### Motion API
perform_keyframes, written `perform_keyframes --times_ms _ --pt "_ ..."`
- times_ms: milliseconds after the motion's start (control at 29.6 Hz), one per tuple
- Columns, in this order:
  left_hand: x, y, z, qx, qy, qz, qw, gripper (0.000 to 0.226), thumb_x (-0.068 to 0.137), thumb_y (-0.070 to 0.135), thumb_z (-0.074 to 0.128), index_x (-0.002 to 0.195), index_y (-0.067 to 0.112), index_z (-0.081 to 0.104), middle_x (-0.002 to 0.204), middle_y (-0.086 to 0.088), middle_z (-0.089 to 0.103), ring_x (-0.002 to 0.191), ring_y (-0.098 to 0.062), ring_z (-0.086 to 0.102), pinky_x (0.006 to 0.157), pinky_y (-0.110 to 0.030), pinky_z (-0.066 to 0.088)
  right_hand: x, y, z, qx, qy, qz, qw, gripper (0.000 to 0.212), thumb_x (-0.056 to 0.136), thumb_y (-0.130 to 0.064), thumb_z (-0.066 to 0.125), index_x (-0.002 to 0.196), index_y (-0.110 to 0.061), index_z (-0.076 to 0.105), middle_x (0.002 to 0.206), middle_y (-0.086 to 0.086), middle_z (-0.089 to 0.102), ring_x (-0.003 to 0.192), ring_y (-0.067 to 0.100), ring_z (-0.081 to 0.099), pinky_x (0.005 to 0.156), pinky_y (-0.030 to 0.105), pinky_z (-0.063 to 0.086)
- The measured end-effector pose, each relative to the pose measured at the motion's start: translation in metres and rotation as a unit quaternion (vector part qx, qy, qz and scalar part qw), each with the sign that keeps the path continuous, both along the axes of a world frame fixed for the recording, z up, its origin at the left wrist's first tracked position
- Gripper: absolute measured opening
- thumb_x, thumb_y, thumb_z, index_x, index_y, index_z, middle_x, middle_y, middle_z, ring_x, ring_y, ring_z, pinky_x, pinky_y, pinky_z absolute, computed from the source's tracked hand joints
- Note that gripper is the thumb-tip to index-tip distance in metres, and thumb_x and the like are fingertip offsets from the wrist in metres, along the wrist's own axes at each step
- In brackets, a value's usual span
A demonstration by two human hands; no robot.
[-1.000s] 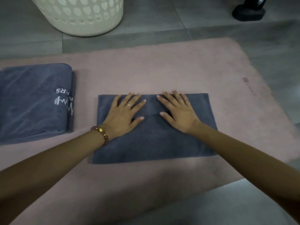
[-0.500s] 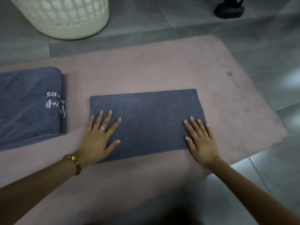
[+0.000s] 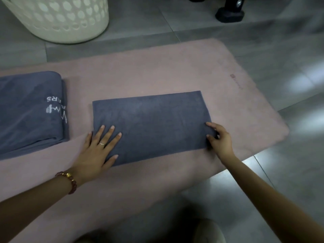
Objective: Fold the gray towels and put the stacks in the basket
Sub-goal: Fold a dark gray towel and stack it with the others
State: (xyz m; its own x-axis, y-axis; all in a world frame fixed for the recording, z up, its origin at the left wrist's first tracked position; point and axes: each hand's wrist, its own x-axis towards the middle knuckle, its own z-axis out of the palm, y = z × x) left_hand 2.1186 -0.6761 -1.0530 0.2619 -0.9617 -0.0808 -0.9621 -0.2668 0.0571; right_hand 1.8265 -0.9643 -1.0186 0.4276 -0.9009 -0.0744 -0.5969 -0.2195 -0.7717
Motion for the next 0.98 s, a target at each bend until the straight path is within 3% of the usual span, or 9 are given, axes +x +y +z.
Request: perform_keyframes --times_ms 237,338,440,507,575,642,710,845,981 --pt "-0.002 0.001 -0.005 -0.036 0.013 -0.01 0.999 0.067 0.095 0.06 0.009 0.148 0.022 0.024 0.154 -0.01 0.025 0.144 -0.024 0.001 0.112 -0.045 0.0 0.012 0.005 0.036 0.251 -0.176 -0.098 0.947 0.035 0.084 0.01 0.056 0.106 -0.015 0.064 0.112 0.009 0.063 0.09 0.019 0.061 0.067 0.019 0.054" --pt "0.003 -0.006 0.002 -0.079 0.067 -0.006 0.995 0.064 0.088 0.057 0.029 0.142 0.024 0.038 0.152 -0.004 0.028 0.143 -0.016 0.004 0.113 -0.039 -0.009 0.037 0.011 0.063 0.203 -0.138 -0.06 0.967 0.039 0.084 0.01 0.052 0.108 -0.018 0.065 0.116 0.008 0.063 0.102 0.019 0.061 0.081 0.024 0.054" --pt "0.013 -0.012 0.024 -0.184 0.235 0.036 0.954 0.056 0.081 0.043 0.041 0.132 0.023 0.051 0.145 0.008 0.036 0.138 -0.013 0.025 0.116 -0.027 0.012 0.085 0.034 0.095 0.071 -0.069 0.028 0.995 0.044 0.085 0.009 0.05 0.123 -0.009 0.059 0.126 0.006 0.059 0.115 0.017 0.055 0.101 0.023 0.043" --pt "0.016 -0.015 0.043 -0.252 0.391 0.102 0.88 0.041 0.085 0.027 0.048 0.125 0.023 0.053 0.136 0.011 0.047 0.126 -0.003 0.043 0.11 -0.019 0.028 0.118 0.063 0.107 -0.021 -0.033 0.114 0.993 0.047 0.084 0.006 0.05 0.13 -0.006 0.054 0.133 0.006 0.053 0.122 0.016 0.05 0.1 0.007 0.031" --pt "0.016 -0.023 0.053 -0.284 0.552 0.234 0.749 0.027 0.094 0.011 0.047 0.117 0.021 0.055 0.121 0.002 0.058 0.106 -0.01 0.057 0.093 -0.029 0.046 0.143 0.096 0.104 -0.053 -0.003 0.212 0.976 0.051 0.086 0.001 0.052 0.137 -0.008 0.046 0.143 0.005 0.043 0.129 0.016 0.042 0.099 0.003 0.023" --pt "0.014 -0.032 0.057 -0.254 0.677 0.363 0.588 0.021 0.099 0.019 0.037 0.11 0.023 0.055 0.113 -0.003 0.06 0.091 -0.016 0.06 0.077 -0.032 0.05 0.158 0.129 0.092 -0.007 0.03 0.368 0.929 0.063 0.088 -0.008 0.057 0.145 -0.012 0.032 0.15 0.005 0.032 0.133 0.016 0.036 0.103 0.012 0.025" --pt "0.011 -0.039 0.056 -0.223 0.705 0.422 0.524 0.021 0.099 0.032 0.034 0.105 0.026 0.053 0.109 -0.001 0.058 0.082 -0.014 0.057 0.068 -0.029 0.045 0.162 0.151 0.075 0.034 0.062 0.506 0.86 0.073 0.088 -0.019 0.062 0.148 -0.017 0.022 0.147 0.001 0.035 0.124 0.01 0.041 0.099 0.016 0.031" --pt "0.008 -0.043 0.05 -0.24 0.626 0.395 0.628 0.038 0.095 0.023 0.052 0.131 0.023 0.038 0.103 -0.005 0.056 0.08 -0.011 0.057 0.065 -0.025 0.048 0.163 0.154 0.035 -0.111 0.045 0.458 0.881 0.057 0.089 -0.033 0.052 0.141 -0.015 0.038 0.142 0.002 0.045 0.128 0.017 0.04 0.11 0.038 0.032" --pt "0.01 -0.044 0.039 -0.232 0.512 0.209 0.8 0.065 0.083 -0.002 0.065 0.133 0.03 0.039 0.123 -0.001 0.048 0.114 -0.012 0.05 0.097 -0.016 0.04 0.158 0.127 0.015 -0.203 0.1 0.315 0.922 0.066 0.09 -0.049 0.028 0.147 -0.015 0.029 0.155 0.003 0.024 0.144 0.021 0.014 0.118 0.04 0.003"
